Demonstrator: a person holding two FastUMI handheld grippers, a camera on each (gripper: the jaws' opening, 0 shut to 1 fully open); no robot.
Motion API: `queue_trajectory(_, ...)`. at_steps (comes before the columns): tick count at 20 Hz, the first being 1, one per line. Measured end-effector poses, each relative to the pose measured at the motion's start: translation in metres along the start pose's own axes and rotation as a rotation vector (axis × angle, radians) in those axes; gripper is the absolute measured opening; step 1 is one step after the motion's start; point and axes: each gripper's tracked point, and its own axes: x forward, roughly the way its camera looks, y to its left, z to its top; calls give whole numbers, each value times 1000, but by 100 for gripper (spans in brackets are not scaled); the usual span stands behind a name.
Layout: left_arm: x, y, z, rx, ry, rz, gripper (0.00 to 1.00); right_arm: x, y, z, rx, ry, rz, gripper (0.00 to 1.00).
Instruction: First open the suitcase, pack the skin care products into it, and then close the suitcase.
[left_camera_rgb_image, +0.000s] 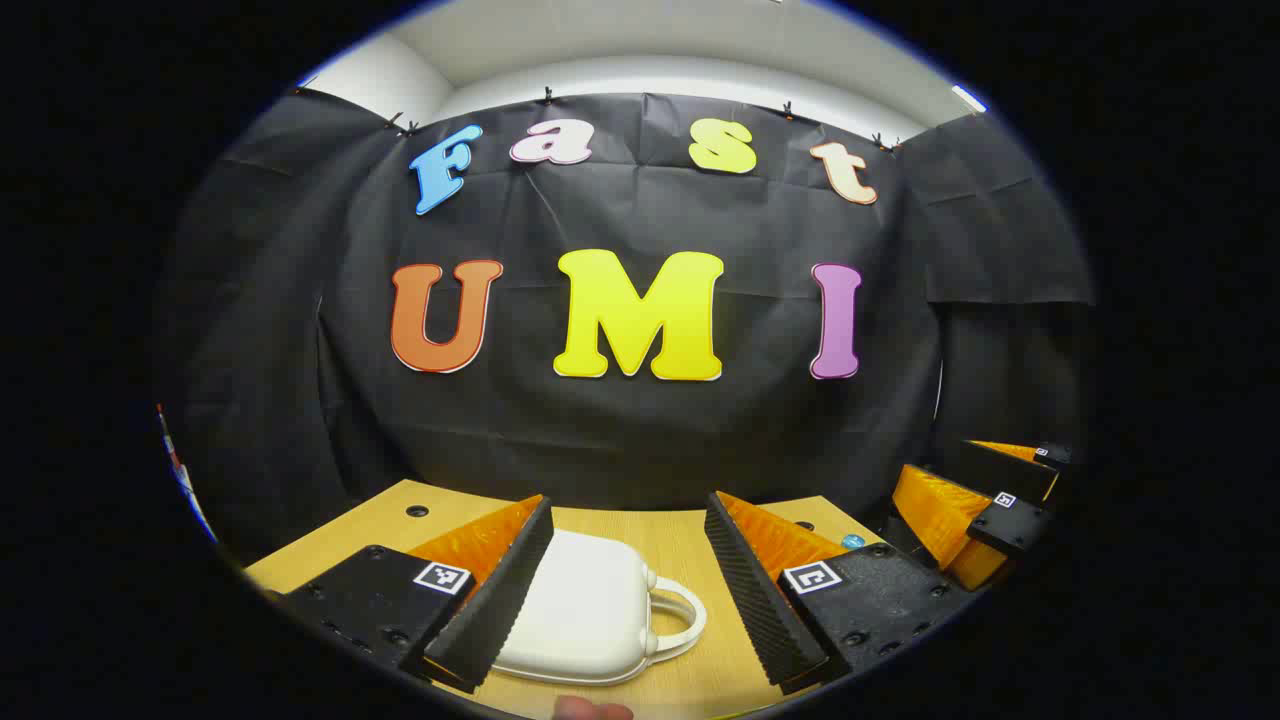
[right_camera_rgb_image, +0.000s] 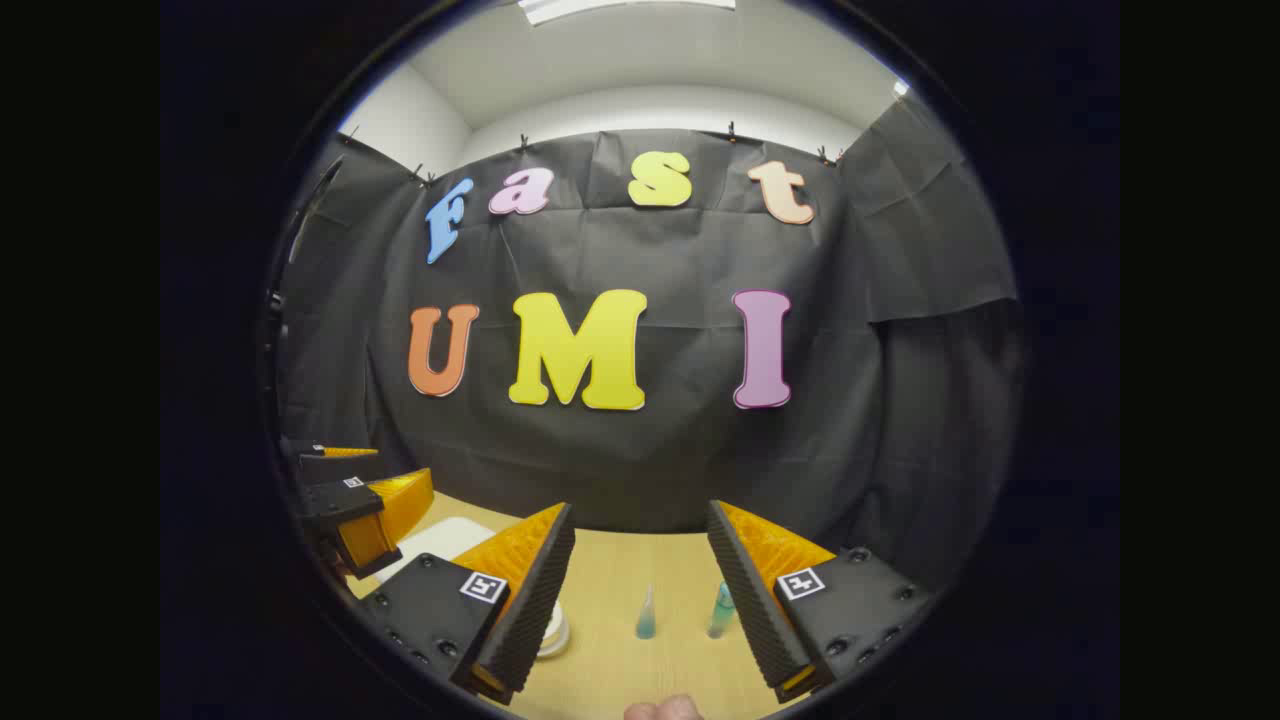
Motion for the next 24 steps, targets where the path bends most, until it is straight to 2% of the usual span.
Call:
queue_trajectory(8,11,-3,1,18,4,18,97,12,-9,2,6,-4,1,79)
queue_trajectory(19,18,-21,-16,18,44,-28,98,16,-26,-10,6,30,-3,78)
queue_trajectory(22,22,-31,-29,61,76,-55,98,14,-40,-13,-5,38,-23,80)
queue_trajectory(24,26,-41,-50,132,121,-95,98,13,-56,-16,-20,47,-45,78)
